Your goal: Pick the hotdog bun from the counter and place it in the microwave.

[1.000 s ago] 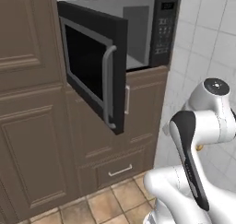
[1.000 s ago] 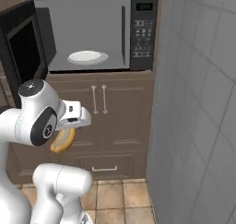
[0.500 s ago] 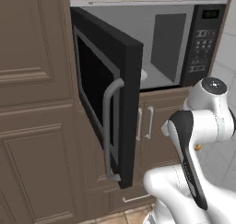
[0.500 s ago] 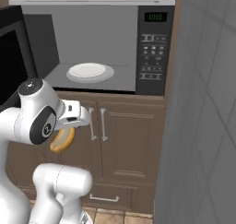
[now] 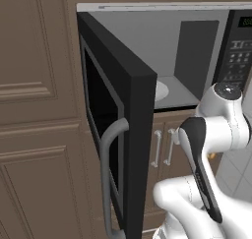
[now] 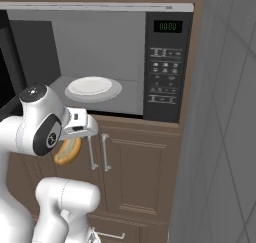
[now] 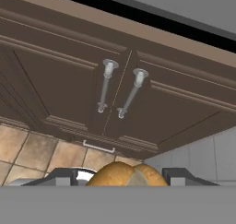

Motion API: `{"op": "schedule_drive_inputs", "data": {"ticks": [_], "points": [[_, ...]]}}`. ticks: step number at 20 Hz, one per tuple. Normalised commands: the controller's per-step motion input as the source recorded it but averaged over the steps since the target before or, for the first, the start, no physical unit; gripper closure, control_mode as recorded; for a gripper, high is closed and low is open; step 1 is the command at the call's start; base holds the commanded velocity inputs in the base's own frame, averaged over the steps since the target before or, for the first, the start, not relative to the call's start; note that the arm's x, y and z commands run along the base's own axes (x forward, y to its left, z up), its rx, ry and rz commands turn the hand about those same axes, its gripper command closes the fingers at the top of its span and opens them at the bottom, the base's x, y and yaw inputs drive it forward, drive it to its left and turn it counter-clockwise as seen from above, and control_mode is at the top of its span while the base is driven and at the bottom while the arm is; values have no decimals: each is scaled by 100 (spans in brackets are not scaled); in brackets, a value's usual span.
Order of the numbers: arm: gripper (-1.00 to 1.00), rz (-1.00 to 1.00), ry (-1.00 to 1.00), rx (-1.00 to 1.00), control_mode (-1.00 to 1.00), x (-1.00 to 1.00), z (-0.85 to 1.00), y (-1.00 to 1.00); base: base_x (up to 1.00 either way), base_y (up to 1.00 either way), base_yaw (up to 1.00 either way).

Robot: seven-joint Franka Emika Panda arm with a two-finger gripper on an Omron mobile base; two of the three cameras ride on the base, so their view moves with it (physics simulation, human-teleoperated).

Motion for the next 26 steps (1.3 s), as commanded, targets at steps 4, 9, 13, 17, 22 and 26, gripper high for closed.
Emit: {"op": "schedule_drive_inputs", "data": {"ticks": [4,9,13,17,22,26], "points": [[100,0,0,0,100,0,0,0,0,0,0],[100,0,-3,0,-100,2,6,0,1,0,0],[100,6,-23,5,-100,47,57,6,0,0,0],[100,20,-18,11,-100,98,67,2,0,0,0],[100,34,-14,6,-100,100,31,19,0,0,0],[100,39,-23,0,-100,81,24,33,0,0,0]]}}
